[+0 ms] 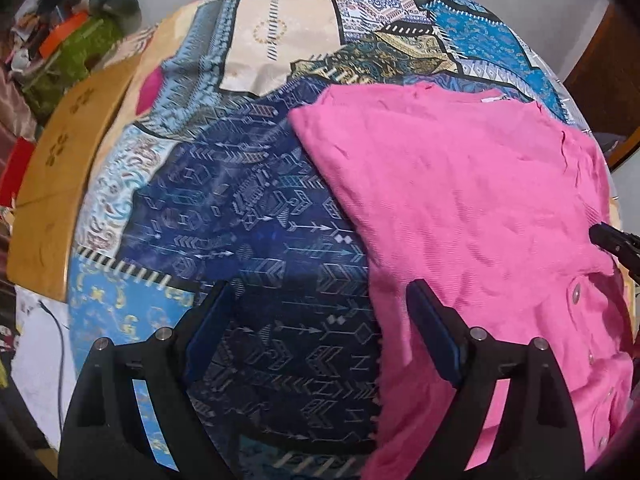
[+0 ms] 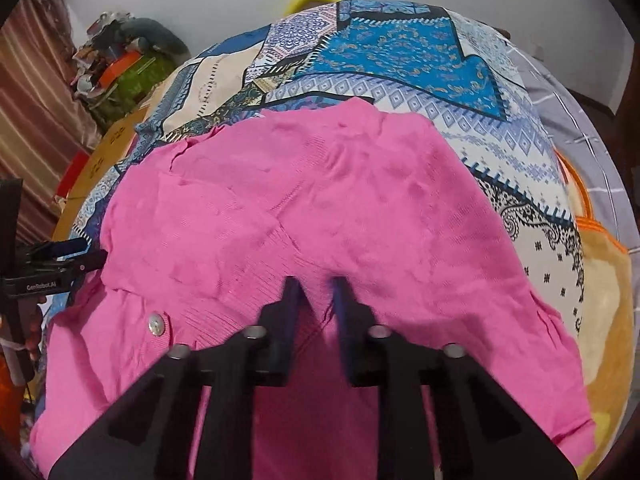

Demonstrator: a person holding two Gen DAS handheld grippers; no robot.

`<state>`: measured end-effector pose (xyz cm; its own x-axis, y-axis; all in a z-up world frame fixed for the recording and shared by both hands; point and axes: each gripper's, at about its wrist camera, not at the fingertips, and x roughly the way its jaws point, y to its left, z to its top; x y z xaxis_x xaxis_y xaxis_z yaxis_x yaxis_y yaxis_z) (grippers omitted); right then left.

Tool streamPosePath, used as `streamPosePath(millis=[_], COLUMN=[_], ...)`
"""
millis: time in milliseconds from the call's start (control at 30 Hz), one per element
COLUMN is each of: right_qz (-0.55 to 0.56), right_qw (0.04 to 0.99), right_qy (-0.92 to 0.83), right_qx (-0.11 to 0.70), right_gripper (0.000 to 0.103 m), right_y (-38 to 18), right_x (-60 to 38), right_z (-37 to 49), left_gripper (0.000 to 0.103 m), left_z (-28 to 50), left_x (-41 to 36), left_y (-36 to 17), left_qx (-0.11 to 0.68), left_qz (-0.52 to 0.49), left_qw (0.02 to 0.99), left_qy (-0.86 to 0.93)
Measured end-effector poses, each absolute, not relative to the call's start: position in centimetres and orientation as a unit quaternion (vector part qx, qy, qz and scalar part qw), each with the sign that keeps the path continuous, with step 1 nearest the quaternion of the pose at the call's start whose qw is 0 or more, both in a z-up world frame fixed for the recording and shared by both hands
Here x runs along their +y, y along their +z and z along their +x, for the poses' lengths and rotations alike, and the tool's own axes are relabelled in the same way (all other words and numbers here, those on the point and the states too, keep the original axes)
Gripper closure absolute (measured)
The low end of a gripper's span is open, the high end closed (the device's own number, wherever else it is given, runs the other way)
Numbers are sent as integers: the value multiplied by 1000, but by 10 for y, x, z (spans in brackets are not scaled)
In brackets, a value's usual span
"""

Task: Fold small clothes

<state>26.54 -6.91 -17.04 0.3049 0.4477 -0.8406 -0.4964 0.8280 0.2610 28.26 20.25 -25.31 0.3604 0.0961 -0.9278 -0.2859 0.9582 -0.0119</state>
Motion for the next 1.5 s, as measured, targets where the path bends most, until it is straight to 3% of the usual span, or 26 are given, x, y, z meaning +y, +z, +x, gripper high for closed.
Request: streamPosePath(millis=[400, 733, 1033, 1100, 1167, 1233, 1500], right_qz=[-57, -33, -21, -12, -6, -5, 7], right_qw=[837, 824, 817, 823, 829, 836, 858], right_qy=[302, 275, 272, 267, 261, 253, 212], right_qx=[452, 495, 508, 501, 495, 487, 467], right_gripper=[97, 96, 94, 91, 79, 74, 66], right_y=[-137, -168, -152, -141, -131, -122, -90], right_x=[-58, -70, -90, -101, -114, -126, -183], right_z=[271, 285, 266, 258, 252, 247, 228], left_gripper=[5, 5, 5, 5, 5, 5, 5], left_z=[276, 275, 265, 262, 258, 253, 242], left_x=[206, 201, 200, 197, 195, 193, 176], left_y=[-259, -257, -251, -246, -240, -230, -185], left_qx=[548, 539, 546, 551, 549, 541, 504], left_qz=[-97, -77, -77, -63, -59, -62, -89], left_qw=[824, 831, 824, 821, 821, 826, 847], left_qy=[107, 113, 128, 138, 144, 146, 141])
